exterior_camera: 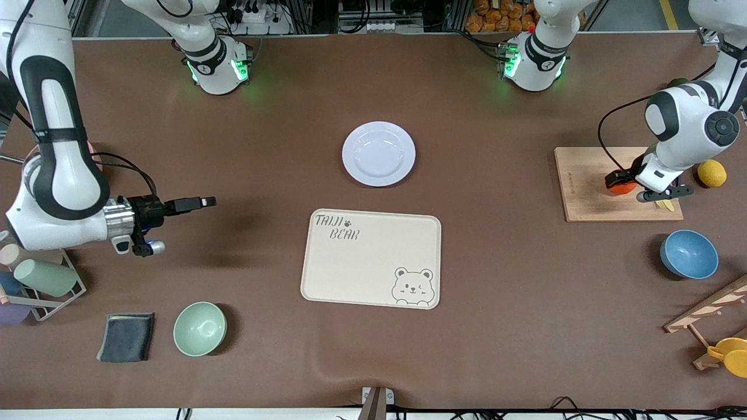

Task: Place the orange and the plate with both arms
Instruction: 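Grasp the orange with the left gripper while the right gripper advances, then lift the orange and carry it over the white plate with the left gripper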

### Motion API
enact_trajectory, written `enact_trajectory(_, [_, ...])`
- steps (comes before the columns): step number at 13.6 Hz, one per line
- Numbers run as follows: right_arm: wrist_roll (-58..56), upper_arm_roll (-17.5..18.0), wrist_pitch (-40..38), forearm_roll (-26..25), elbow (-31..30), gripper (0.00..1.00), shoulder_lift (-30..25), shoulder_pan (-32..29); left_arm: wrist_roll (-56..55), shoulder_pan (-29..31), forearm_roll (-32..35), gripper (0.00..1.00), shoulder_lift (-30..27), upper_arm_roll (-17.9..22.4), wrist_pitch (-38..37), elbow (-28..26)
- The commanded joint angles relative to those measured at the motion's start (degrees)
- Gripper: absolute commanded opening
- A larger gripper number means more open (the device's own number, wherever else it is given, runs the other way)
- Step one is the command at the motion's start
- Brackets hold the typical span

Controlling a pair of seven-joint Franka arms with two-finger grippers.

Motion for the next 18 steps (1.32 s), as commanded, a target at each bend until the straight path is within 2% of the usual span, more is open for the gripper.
enact_trajectory(1, [-5.9, 0.0, 2.5, 2.8, -3.7, 1.0, 0.2, 0.1, -0.5, 0.5, 0.8, 0.28, -5.1, -4.9, -5.1, 2.2])
enact_trajectory(4, [-6.7, 0.0, 5.1, 4.5, -7.4, 1.0, -0.1, 0.3, -1.3, 0.5, -4.7, 0.28, -5.4, -12.1, -16.1, 10.5])
enact_trajectory(6, [-6.9, 0.1, 7.3, 7.3, -9.6, 1.0, -0.4, 1.5, -4.3, 0.3, -8.0, 0.27, -4.9, -17.2, -22.2, 16.1])
enact_trajectory(9, [-6.7, 0.1, 7.9, 8.7, -9.6, 1.0, -0.3, 2.9, -17.2, 0.1, -8.5, 0.28, -4.5, -28.1, -24.6, 19.1])
enact_trajectory(12, [-6.1, 0.1, 8.4, 10.9, -10.7, 1.0, -0.3, 4.8, -33.8, -0.8, -8.5, 0.28, -2.6, -38.8, -24.6, 18.9])
enact_trajectory(14, [-6.1, 0.1, 8.6, 12.4, -11.5, 1.0, -0.2, 5.4, -43.3, -5.5, -8.4, 0.28, -0.4, -41.7, -24.6, 19.3])
enact_trajectory(18, [-1.9, 0.1, 10.1, 12.6, -11.8, 0.99, -0.4, 9.7, -59.3, -17.0, -8.1, 0.27, 1.4, -41.6, -24.3, 20.1])
